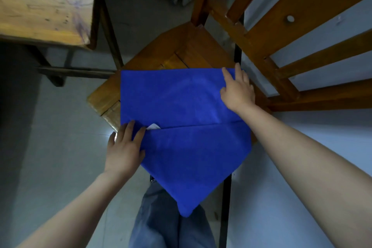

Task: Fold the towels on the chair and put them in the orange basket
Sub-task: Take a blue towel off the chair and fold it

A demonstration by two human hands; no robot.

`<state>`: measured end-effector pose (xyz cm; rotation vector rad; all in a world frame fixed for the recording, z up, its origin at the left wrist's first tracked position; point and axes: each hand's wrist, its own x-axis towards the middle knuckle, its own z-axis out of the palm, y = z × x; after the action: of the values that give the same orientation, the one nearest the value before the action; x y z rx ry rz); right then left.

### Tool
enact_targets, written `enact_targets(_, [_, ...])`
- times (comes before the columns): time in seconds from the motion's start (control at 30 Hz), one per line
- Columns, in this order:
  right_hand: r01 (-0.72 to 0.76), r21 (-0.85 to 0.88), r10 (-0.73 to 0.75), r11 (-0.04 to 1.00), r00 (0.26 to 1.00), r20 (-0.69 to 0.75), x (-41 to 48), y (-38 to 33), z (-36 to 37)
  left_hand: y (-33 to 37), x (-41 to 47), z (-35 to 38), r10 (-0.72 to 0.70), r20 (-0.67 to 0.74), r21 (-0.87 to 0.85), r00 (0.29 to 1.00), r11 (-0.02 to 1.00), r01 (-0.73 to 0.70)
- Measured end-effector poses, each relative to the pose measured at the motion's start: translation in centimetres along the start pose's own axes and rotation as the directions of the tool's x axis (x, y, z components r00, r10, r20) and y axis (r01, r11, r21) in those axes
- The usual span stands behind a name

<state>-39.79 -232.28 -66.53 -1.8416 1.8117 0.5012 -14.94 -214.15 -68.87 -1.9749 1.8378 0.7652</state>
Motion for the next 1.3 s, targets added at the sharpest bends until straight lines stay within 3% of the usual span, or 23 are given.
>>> enact_targets(0.07, [-0.034,0.068,0.033,0.997,0.999,0.008,0.0,0.0,-0.2,-0.1,-0.5,-0.1,-0.028,0.003,-0.030,1.000,0.999,0.028])
enact_targets(0.13, [-0.007,0.081,0.013,0.997,0.997,-0.078,-1.1,0.4,0.3,0.1,-0.4,-0.5,-0.075,-0.028,-0.124,0.997,0.990,0.071])
enact_targets(0.23, [0.203,-0.004,-0.199,0.979,0.956,-0.216,-4.2,2.4,2.6,0.4,0.1,-1.4,-0.178,-0.056,-0.210,0.982,0.964,0.163])
enact_targets(0.33, [0.319,-0.102,-0.333,0.942,0.924,-0.186,-7.2,5.0,5.3,-0.2,0.3,-1.7,-0.249,-0.065,-0.227,0.966,0.947,0.229])
enact_targets(0.43, [0.193,-0.188,-0.204,0.963,0.978,-0.042,-8.6,6.7,6.4,-0.9,0.1,-2.0,-0.251,-0.076,-0.253,0.965,0.941,0.225])
enact_targets(0.57, [0.026,-0.185,-0.030,0.982,0.999,-0.019,-9.0,6.9,5.7,-1.6,-1.1,-2.5,-0.186,-0.063,-0.381,0.981,0.912,0.148])
enact_targets(0.7, [0.093,-0.272,-0.101,0.958,0.995,-0.015,-8.4,5.5,5.8,-1.7,-2.5,-2.8,-0.202,-0.079,-0.539,0.976,0.832,0.129])
enact_targets(0.83, [0.038,-0.286,-0.065,0.957,0.994,-0.086,-8.4,5.6,5.8,-2.0,-3.0,-3.5,-0.215,-0.085,-0.604,0.973,0.788,0.122])
enact_targets(0.93, [-0.013,0.046,0.020,0.999,0.987,-0.161,-9.8,7.2,5.5,-2.3,-4.1,-4.0,-0.213,-0.076,-0.701,0.974,0.706,0.100])
enact_targets(1.0, [-0.044,0.294,0.079,0.955,0.991,-0.109,-11.6,8.1,4.5,-2.4,-5.5,-4.7,-0.196,-0.021,-0.824,0.980,0.559,0.094])
enact_targets(1.07, [-0.050,0.420,0.100,0.906,0.990,-0.098,-13.6,8.7,3.0,-2.5,-7.2,-5.5,-0.162,0.059,-0.899,0.985,0.421,0.123])
enact_targets(1.2, [-0.065,0.723,0.113,0.688,0.993,-0.018,-17.9,9.4,-0.3,-3.6,-11.2,-6.9,-0.098,0.126,-0.939,0.987,0.308,0.151])
enact_targets(1.3, [-0.081,0.843,0.118,0.531,0.993,0.021,-19.5,9.2,-2.0,-4.3,-13.2,-8.8,-0.091,0.170,-0.950,0.981,0.251,0.188])
